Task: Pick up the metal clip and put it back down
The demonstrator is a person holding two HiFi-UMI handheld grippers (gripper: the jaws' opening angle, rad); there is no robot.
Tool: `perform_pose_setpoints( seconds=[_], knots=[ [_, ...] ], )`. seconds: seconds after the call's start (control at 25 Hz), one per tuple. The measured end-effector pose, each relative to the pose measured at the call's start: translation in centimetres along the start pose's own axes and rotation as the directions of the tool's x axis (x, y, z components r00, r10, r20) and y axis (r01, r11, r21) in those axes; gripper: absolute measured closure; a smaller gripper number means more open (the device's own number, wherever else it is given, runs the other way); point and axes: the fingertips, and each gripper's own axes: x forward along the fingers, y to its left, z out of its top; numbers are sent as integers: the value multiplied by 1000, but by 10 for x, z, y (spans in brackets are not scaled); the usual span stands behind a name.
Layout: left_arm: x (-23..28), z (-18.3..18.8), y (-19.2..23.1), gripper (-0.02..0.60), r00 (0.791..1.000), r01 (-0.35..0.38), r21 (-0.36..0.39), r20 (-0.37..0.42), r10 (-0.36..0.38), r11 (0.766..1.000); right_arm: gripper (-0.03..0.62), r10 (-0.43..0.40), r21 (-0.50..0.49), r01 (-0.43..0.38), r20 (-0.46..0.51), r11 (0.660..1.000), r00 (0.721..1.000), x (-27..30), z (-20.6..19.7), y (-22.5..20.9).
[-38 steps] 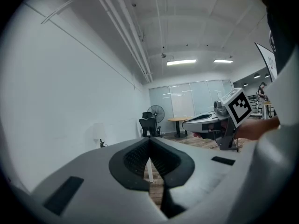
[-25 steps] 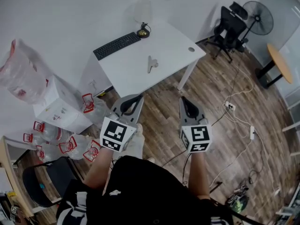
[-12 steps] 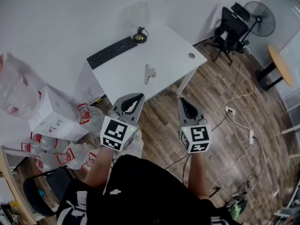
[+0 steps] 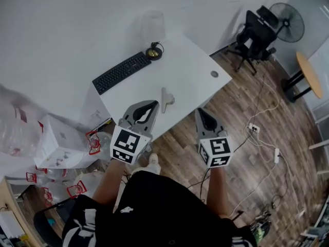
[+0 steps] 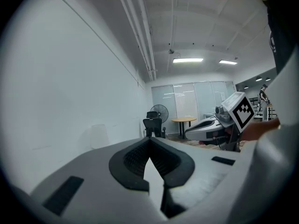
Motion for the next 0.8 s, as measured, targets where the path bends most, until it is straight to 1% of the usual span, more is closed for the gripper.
perform_pose_setpoints(
  seconds=[0.28, 0.52, 0.68, 0.8],
  knots=[
    [37, -4, 58, 558, 1000, 8, -23, -1, -8, 1000, 559, 8, -11, -9, -19, 1000, 1000, 67, 15, -4],
    [52, -6, 88, 560, 1000, 13, -24, 3, -13, 1000, 559, 27, -25, -28, -23, 999, 999, 108, 25, -2],
    [57, -11, 106, 560, 1000, 3, -29, -2, -3, 1000, 559, 37, -31, -38, -37, 999, 999, 129, 24, 1],
    [59, -17, 111, 560, 1000, 0, -46, -12, -1, 999, 559, 46, -31, -47, -57, 998, 997, 137, 19, 3]
  ],
)
